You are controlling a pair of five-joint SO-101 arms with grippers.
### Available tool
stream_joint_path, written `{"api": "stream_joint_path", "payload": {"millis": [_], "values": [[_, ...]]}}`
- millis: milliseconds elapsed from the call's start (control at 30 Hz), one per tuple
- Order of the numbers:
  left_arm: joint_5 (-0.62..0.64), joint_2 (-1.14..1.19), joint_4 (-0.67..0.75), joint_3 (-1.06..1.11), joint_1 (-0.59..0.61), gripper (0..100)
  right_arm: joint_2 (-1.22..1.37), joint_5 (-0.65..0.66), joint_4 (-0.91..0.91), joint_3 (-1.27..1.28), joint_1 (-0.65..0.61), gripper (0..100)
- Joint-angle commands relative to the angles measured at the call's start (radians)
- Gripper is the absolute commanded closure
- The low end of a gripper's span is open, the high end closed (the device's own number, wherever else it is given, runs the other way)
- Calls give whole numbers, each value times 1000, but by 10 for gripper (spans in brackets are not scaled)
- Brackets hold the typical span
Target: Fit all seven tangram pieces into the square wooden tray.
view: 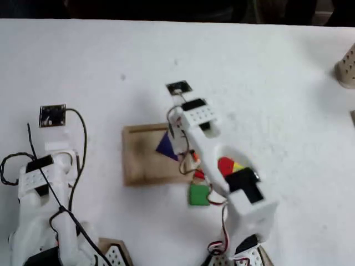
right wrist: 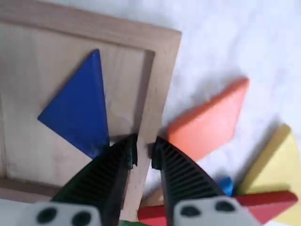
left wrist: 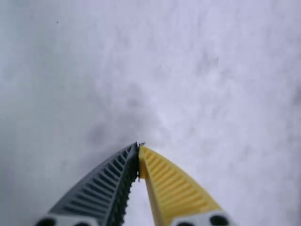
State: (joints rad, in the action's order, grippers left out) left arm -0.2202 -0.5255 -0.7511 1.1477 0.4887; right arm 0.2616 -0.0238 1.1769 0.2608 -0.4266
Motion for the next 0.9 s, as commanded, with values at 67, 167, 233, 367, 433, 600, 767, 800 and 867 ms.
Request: {"api": "stream_joint_path", "payload": {"millis": [67, 167, 233, 367, 433, 600, 767, 800, 867], "values": [[-8, -27, 29, -2, 5, 980, -160, -3, -44, 91, 70, 974], [-8, -27, 29, -2, 5, 980, -162, -3, -33, 91, 62, 899], [-8, -27, 29, -2, 5, 980, -165, 0, -31, 89, 47, 848], [-8, -27, 29, -2, 5, 980, -173, 2, -27, 81, 45, 826], [-8, -27, 29, -2, 5, 980, -173, 2, 1, 58, 50, 826], [-8, -27, 29, -2, 5, 980, -173, 3, 36, 14, 50, 947], [-8, -27, 29, -2, 5, 980, -173, 49, 27, 0, 24, 980], [-8, -27, 29, -2, 5, 980, -173, 60, 19, 2, 18, 978], [-8, -27, 29, -2, 5, 980, -173, 68, 13, 3, 7, 979]]}}
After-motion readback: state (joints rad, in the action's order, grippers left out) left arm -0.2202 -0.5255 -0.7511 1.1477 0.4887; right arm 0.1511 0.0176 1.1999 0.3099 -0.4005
